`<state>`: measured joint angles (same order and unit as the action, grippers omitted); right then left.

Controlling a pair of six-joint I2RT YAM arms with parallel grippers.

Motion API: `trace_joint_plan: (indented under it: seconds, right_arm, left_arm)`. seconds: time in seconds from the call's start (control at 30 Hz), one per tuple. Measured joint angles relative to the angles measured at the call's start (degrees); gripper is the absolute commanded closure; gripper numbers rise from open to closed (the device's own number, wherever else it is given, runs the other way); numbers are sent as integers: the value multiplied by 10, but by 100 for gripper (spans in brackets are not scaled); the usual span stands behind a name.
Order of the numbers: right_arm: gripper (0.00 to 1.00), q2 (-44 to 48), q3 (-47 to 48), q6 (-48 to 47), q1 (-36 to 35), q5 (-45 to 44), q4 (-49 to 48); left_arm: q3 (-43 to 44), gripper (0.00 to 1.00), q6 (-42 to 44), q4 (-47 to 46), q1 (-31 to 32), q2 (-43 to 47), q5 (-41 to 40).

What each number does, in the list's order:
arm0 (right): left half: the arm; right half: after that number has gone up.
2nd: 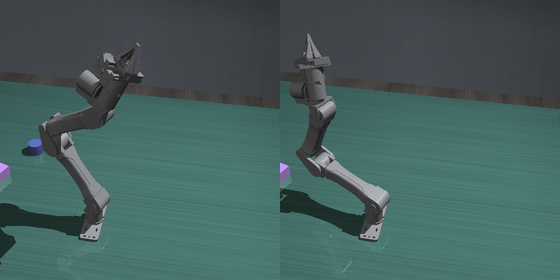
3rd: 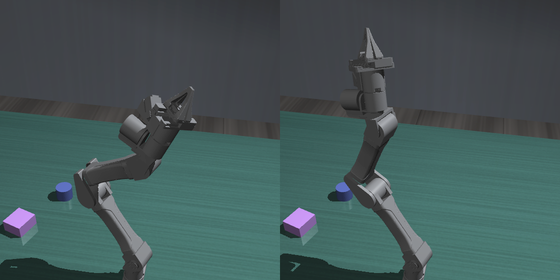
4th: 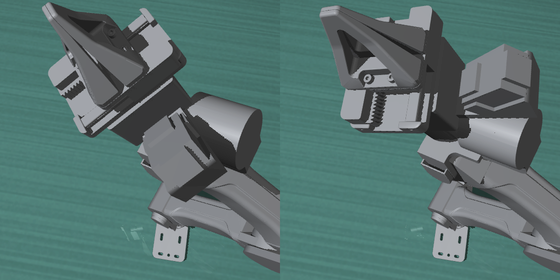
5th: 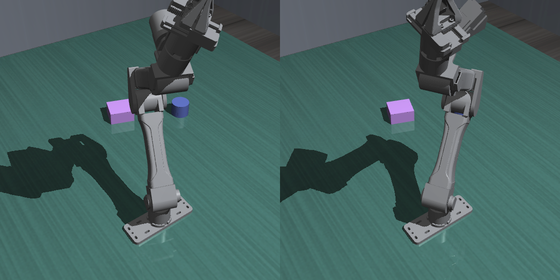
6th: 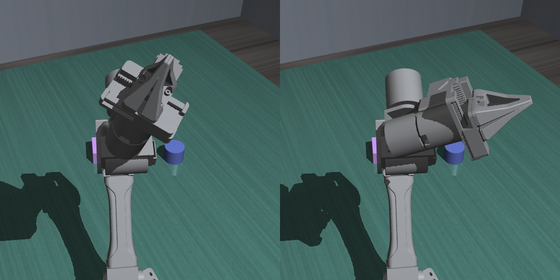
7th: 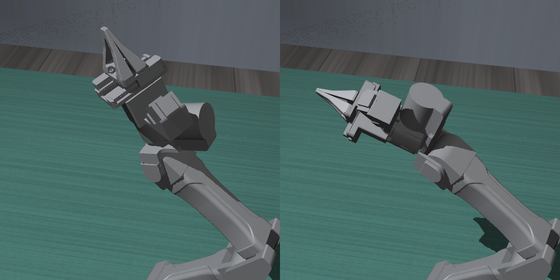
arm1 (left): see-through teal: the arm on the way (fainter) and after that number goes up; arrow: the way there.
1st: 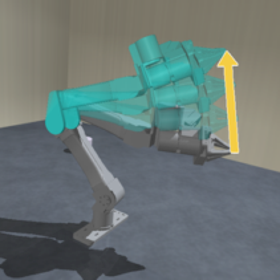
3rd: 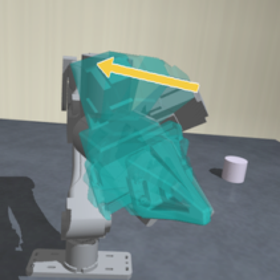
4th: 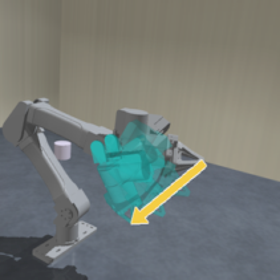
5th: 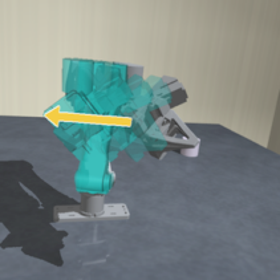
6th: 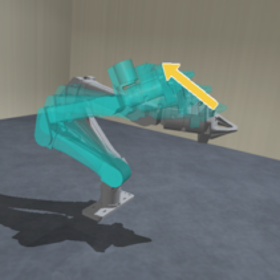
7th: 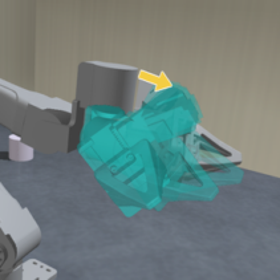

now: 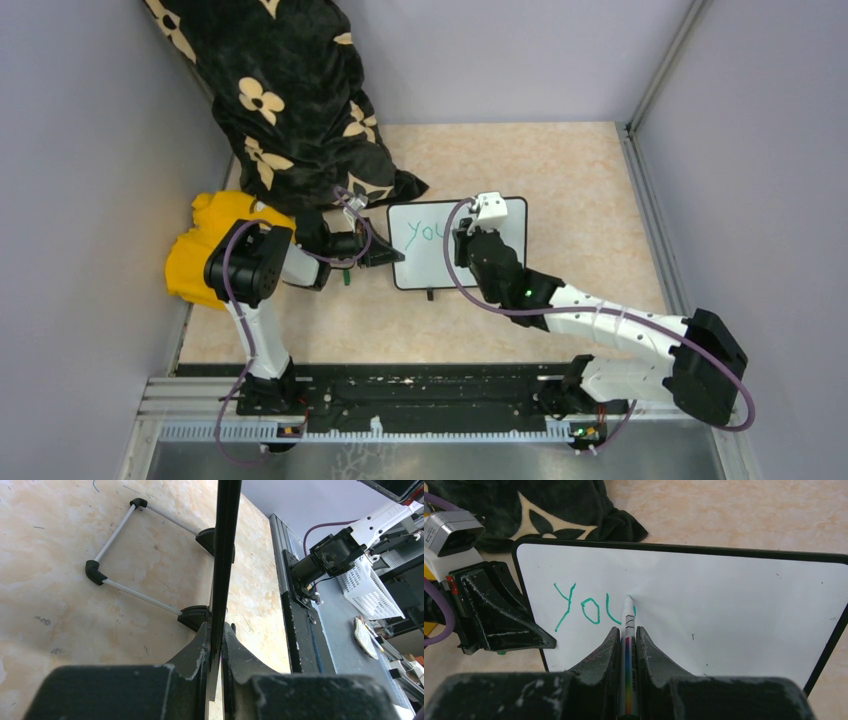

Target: Write a sentence on the whiteboard

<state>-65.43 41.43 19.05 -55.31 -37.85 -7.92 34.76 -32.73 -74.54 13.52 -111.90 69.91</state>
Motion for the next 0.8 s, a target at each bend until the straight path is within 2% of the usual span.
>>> trace_joint_plan:
  seconds: [0.33, 0.6, 0.8]
  right_arm:
    - [100, 9, -2, 1, 2, 9, 4]
    - [100, 95, -28, 5, 10, 26, 12]
    - [100, 107, -32, 6, 12, 1, 32]
  left_arm:
    - [0, 100, 1, 0, 0, 0, 2]
    - [0, 100, 4, 1, 0, 0, 3]
    - [0, 100, 4, 1, 0, 0, 3]
